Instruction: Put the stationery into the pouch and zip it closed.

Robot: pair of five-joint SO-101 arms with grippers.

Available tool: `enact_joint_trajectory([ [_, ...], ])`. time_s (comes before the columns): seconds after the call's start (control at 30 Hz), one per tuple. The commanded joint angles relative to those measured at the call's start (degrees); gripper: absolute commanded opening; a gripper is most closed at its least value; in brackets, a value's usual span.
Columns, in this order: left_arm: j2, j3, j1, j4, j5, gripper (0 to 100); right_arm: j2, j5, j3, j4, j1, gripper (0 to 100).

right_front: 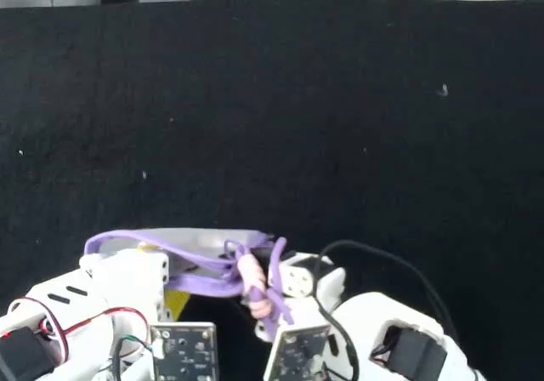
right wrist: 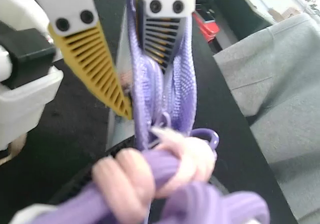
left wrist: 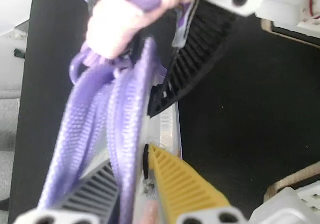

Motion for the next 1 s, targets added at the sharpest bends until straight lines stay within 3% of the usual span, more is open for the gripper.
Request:
enact_joint_trajectory([
  [0.0,0.3,0.0,0.8,-1.9,3.0,5,-7.2,-1.6,2.9,-5.5,3.3,1.1],
  [0.2,0.3,-3.4,0.8,-1.5,4.7,25,-7.2,-1.6,4.5,-6.2,3.6,1.1],
  [0.57,0.3,-16.0,0.7,-1.4,3.7,24,-7.2,-2.2,4.4,-5.9,3.7,1.1],
  [0.83,0.3,-21.0,-19.9,-1.5,-9.4,24,-7.2,-3.9,4.3,-5.8,3.7,1.1],
  [0.97,0.3,-21.8,-24.1,-0.2,-10.3,24,-7.2,-3.9,4.4,-5.8,3.7,1.1],
])
